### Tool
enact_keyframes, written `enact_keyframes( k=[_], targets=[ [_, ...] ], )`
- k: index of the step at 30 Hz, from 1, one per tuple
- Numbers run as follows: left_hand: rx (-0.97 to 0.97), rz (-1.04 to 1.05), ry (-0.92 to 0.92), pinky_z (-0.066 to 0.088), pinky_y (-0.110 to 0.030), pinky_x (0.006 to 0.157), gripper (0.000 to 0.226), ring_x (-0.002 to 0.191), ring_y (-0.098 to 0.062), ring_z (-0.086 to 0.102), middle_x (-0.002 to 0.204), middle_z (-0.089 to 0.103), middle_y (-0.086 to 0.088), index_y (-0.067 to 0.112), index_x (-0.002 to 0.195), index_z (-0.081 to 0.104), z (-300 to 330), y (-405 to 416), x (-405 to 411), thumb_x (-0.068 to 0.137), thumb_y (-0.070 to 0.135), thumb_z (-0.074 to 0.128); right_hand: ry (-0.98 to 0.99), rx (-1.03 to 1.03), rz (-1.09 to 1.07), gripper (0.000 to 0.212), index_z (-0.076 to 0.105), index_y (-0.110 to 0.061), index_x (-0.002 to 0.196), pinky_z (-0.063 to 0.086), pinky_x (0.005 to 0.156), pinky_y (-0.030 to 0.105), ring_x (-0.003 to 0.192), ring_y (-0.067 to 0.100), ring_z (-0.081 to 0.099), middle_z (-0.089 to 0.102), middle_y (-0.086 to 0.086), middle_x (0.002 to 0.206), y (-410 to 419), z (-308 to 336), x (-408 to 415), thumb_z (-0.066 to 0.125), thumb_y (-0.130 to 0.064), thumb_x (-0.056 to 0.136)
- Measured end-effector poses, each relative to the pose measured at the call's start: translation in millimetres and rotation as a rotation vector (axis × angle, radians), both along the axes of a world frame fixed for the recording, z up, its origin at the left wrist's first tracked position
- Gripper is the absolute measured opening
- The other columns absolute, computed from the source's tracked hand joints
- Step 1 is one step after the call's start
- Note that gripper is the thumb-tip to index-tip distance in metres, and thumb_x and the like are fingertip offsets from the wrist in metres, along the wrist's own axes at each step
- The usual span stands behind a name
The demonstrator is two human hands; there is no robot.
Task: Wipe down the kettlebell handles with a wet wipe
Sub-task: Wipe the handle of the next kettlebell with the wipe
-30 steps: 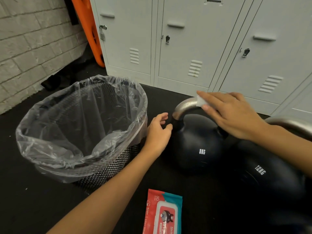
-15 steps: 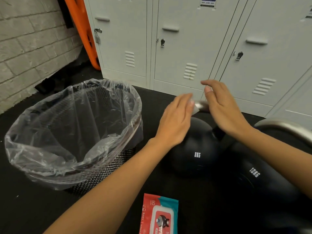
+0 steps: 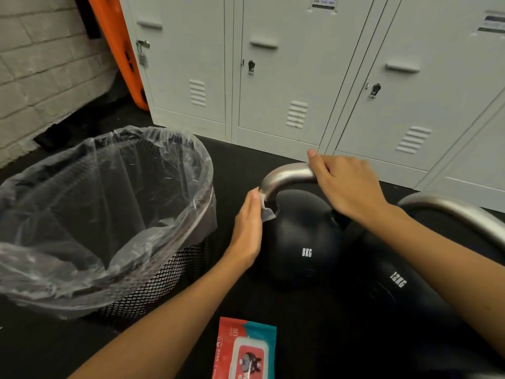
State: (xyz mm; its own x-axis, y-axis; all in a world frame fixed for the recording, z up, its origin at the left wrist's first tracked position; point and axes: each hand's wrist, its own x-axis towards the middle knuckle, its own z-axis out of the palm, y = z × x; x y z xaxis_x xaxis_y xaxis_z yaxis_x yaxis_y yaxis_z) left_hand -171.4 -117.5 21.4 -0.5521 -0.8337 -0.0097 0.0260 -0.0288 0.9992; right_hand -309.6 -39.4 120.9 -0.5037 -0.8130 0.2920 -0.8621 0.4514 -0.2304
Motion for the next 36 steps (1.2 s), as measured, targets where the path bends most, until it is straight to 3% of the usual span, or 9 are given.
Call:
enact_keyframes(
  k=[5,10,13,17,23,26,29,32,36],
  targets=[
    [0.041,0.028,-0.049,0.043,-0.028,0.09,0.046,0.101,-0.015,0.061,0.1,0.069,-0.004,0.019,0.095,0.067,20,-19,-15,0.103,0.039,0.027,-0.06,-0.052,-0.017,0.051,0.049,-0.018,0.067,0.037,0.074,0.039,0.071,0.033,0.05,0.05,0.003,0.065,-1,-3,0,0.027,-0.044,0.105],
    [0.208,-0.051,-0.08,0.039,-0.023,0.08,0.051,0.093,-0.014,0.059,0.074,0.07,0.007,0.019,0.078,0.068,27,-21,-16,0.103,0.033,0.026,-0.061,-0.097,-0.001,0.054,0.055,-0.013,0.074,0.044,0.075,0.041,0.07,0.032,0.054,0.055,0.005,0.067,-2,-6,-3,0.026,-0.046,0.104],
    [0.275,-0.005,-0.073,0.039,-0.027,0.088,0.05,0.111,-0.017,0.057,0.099,0.07,0.003,0.022,0.095,0.069,13,-14,-15,0.103,0.042,0.025,-0.057,-0.116,0.006,0.054,0.056,-0.014,0.074,0.045,0.074,0.042,0.069,0.03,0.054,0.055,0.004,0.066,-2,-8,-3,0.026,-0.047,0.104],
    [0.171,0.023,-0.136,0.029,-0.032,0.111,0.053,0.132,-0.012,0.041,0.139,0.051,0.002,0.029,0.143,0.041,-7,4,-3,0.1,0.054,0.02,-0.062,-0.12,0.001,0.054,0.054,-0.015,0.071,0.043,0.072,0.041,0.07,0.031,0.054,0.054,0.003,0.066,-2,-10,-3,0.026,-0.047,0.104],
    [-0.059,0.045,-0.031,0.018,-0.027,0.118,0.046,0.143,-0.006,0.023,0.156,0.025,0.013,0.045,0.148,0.017,1,29,3,0.102,0.046,0.021,-0.046,-0.134,0.001,0.053,0.044,-0.017,0.064,0.041,0.069,0.04,0.07,0.032,0.053,0.05,0.0,0.063,-2,-11,-3,0.025,-0.047,0.103],
    [-0.248,0.04,0.006,0.003,0.001,0.106,0.046,0.142,0.01,-0.001,0.153,0.011,0.025,0.039,0.149,0.012,19,29,-4,0.104,0.037,0.022,-0.04,-0.142,0.003,0.053,0.045,-0.017,0.065,0.04,0.067,0.039,0.068,0.03,0.052,0.049,-0.001,0.063,-3,-11,-3,0.026,-0.047,0.104],
    [-0.396,0.033,-0.025,0.0,-0.011,0.114,0.048,0.139,0.014,-0.009,0.15,0.002,0.032,0.043,0.146,0.001,18,28,-7,0.105,0.034,0.023,-0.037,-0.144,0.004,0.053,0.045,-0.017,0.065,0.039,0.066,0.038,0.066,0.029,0.051,0.049,-0.002,0.062,-3,-12,-4,0.026,-0.047,0.104],
    [-0.301,0.03,-0.12,0.009,-0.037,0.122,0.049,0.144,0.003,0.001,0.157,0.006,0.021,0.053,0.139,-0.006,-10,30,1,0.104,0.038,0.025,-0.044,-0.134,0.003,0.053,0.046,-0.017,0.065,0.04,0.067,0.038,0.066,0.028,0.051,0.049,-0.003,0.062,-2,-11,-3,0.026,-0.047,0.104],
    [-0.173,-0.032,-0.209,0.013,-0.021,0.112,0.053,0.136,0.005,0.009,0.16,0.011,0.008,0.045,0.146,-0.004,-29,34,14,0.103,0.039,0.026,-0.044,-0.133,-0.003,0.053,0.047,-0.017,0.066,0.043,0.068,0.039,0.068,0.03,0.052,0.05,-0.002,0.063,-2,-11,-3,0.026,-0.047,0.104]
  ],
)
